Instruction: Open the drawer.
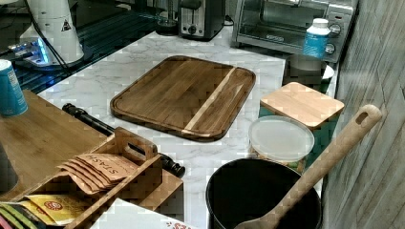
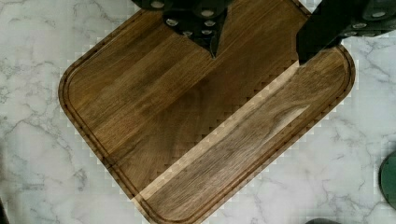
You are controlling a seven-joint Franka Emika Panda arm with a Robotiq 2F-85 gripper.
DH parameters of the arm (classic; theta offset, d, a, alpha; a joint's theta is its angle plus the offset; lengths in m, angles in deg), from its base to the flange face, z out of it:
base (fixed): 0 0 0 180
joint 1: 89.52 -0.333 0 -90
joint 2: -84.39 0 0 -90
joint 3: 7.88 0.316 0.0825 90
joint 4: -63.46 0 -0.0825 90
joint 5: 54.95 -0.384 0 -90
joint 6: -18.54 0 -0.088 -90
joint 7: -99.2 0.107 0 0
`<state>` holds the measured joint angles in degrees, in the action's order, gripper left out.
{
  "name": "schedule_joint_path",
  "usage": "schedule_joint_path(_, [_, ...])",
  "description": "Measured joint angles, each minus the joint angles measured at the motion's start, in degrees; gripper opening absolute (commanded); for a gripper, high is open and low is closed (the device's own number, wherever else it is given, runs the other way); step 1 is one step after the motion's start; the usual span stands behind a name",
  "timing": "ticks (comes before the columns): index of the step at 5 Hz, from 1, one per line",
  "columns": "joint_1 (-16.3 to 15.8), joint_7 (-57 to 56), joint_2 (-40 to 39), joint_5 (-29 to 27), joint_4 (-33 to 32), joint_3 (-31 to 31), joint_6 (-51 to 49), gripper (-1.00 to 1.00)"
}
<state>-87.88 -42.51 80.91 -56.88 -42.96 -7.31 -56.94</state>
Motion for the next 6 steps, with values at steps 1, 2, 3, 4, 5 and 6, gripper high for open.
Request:
schedule_joint_path(1, [0.05, 0.0, -0.15, 0.0, -0.17, 0.0, -0.03, 1.0])
schedule_joint_path(2, [0.05, -0.02, -0.22, -0.14, -0.62, 0.05, -0.03, 1.0])
schedule_joint_path(3, [0.08, -2.61, -0.22, 0.06, -1.85, -0.05, 3.69, 1.0])
schedule_joint_path(4, [0.35, -7.79, -0.17, 1.54, -4.14, -0.4, 11.2, 1.0])
schedule_joint_path(5, [1.77, -13.26, -0.5, 1.79, -6.32, -0.67, 16.56, 1.0])
schedule_joint_path(6, [3.06, -18.89, -2.61, 1.77, -5.6, -2.3, 14.1, 1.0])
